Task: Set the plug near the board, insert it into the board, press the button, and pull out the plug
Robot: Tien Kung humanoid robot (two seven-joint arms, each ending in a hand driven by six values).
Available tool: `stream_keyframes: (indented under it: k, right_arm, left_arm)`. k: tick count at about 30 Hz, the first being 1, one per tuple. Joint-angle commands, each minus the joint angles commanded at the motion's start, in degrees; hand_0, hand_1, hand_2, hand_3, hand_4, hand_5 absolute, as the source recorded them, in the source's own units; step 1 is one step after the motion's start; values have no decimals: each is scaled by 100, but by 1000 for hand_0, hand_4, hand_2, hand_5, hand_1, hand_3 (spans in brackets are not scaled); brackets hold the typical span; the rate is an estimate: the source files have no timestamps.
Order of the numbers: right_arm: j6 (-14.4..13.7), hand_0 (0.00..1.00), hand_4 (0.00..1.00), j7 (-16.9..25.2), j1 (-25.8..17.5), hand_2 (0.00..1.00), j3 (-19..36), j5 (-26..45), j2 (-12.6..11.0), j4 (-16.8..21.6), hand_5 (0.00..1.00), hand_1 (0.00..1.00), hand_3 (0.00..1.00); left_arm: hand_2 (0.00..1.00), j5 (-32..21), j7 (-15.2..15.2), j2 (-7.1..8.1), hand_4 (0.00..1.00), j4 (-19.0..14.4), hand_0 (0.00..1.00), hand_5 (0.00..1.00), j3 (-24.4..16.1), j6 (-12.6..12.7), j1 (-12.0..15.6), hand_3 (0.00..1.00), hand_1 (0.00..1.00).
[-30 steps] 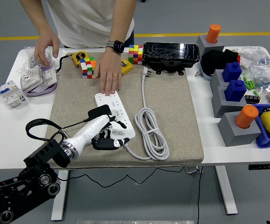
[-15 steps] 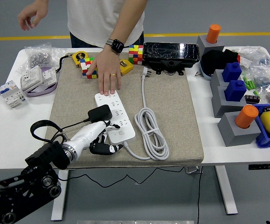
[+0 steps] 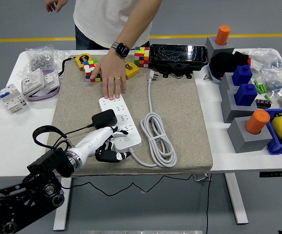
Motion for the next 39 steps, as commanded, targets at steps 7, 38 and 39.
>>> stream_keyframes:
  k: [7,38,39]
  right_arm:
    - [-1,579,981,1,8,683,1,4,-3,0,520,672,618]
    - [1,582,982,-1,10,684,8,1,0,0,520,672,617]
    - [1,582,982,0,10,684,9,0,3,4,520,672,617]
  left_arm:
    - [135,-58,-15,11,818,22,70,390,27,-26,-27,752,67]
    - [135,-51,-28,1,814,176,69,390,138,-50,-58,728,67]
    - [135,-54,-20,-1,814,198,69,390,144,-57,-59,728,67]
